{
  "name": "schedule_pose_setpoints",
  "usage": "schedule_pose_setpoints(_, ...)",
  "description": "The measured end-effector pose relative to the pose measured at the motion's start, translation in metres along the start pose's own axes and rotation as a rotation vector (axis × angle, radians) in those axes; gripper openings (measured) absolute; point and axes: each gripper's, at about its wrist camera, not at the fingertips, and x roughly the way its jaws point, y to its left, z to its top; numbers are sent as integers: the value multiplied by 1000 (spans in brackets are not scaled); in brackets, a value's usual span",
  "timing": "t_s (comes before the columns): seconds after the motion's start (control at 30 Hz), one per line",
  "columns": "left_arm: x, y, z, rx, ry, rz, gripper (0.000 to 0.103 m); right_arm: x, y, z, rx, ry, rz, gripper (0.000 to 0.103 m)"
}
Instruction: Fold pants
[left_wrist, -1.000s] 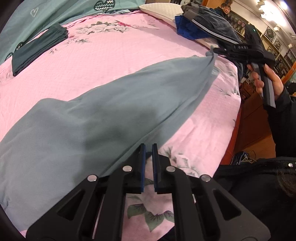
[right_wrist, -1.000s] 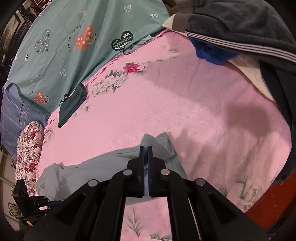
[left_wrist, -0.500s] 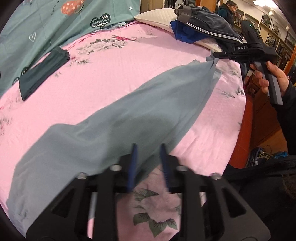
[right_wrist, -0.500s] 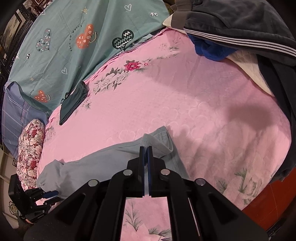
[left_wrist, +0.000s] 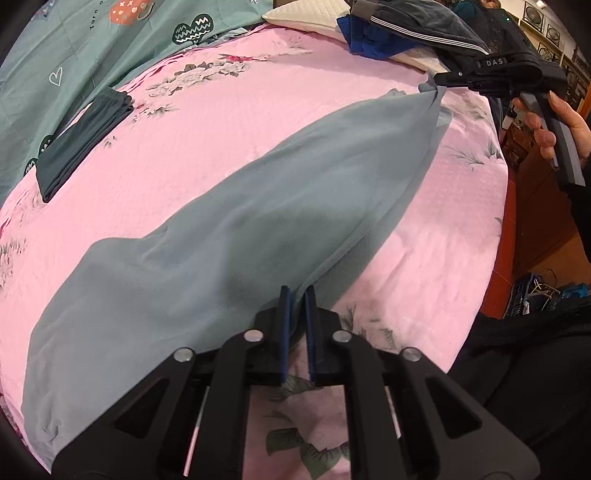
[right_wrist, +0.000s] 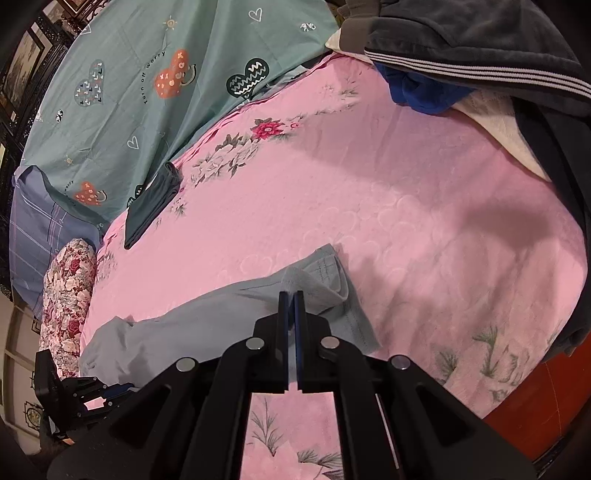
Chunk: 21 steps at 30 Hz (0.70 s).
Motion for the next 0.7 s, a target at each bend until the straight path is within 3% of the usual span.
schedule_pose_setpoints(0.2,-21,21,26,-22,-56,59,4,-5,20,34,-29,-29,12,2)
schedule_pose_setpoints(0.33,-42,24,23,-11,-81,25,4,-35,38,36,-104,-93,63,2)
schedule_pose_setpoints(0.47,-7,10,-7,13,39,-36,4,6,-6,-3,-62,56,-36,2)
schedule_pose_setpoints(0.5,-2,9,-12,12,38,-36,4,15,-17,-11,-33,82,-45,2)
schedule_pose_setpoints(0.57,-4,10,-12,-8,25,-54,4,20,-28,-21,-7,78,-39,2)
schedule_pose_setpoints(0.7,-5,11,-9,-23,33,-80,4,13,-11,-10,-40,65,-33,2)
